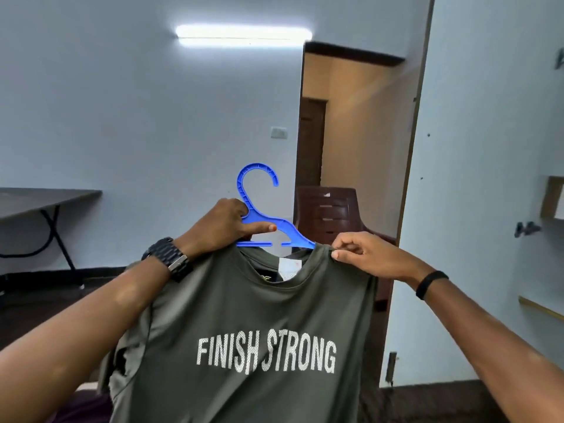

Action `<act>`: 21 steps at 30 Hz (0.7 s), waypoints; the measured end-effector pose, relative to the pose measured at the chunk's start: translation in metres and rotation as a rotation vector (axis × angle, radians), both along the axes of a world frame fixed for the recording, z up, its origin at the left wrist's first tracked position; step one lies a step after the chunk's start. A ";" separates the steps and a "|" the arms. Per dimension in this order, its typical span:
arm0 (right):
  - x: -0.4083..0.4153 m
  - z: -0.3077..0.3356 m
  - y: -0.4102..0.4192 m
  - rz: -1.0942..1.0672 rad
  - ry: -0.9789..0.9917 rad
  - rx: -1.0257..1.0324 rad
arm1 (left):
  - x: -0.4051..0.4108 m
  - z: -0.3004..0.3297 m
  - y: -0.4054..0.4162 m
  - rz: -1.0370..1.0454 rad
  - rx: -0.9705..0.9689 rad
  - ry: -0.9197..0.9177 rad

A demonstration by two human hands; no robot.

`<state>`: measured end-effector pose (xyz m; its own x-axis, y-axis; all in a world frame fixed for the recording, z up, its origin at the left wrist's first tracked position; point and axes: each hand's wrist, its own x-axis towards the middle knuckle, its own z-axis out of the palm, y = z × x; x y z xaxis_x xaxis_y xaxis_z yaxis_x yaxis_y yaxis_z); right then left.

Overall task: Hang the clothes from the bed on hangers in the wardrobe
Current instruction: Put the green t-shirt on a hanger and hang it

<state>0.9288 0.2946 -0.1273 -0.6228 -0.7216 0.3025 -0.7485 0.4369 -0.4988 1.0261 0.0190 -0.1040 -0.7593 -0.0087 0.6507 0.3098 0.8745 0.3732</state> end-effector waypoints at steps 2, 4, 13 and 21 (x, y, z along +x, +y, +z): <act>0.006 0.017 -0.002 0.046 -0.011 -0.069 | 0.000 0.016 0.007 0.008 -0.028 0.041; 0.013 0.033 -0.004 0.032 0.040 -0.127 | -0.001 0.029 0.014 0.016 -0.047 0.078; 0.026 0.084 0.040 -0.121 0.198 -0.392 | 0.005 0.047 -0.011 0.065 -0.126 0.107; 0.030 0.094 0.054 -0.203 0.269 -0.373 | 0.004 0.064 0.017 -0.001 -0.161 0.080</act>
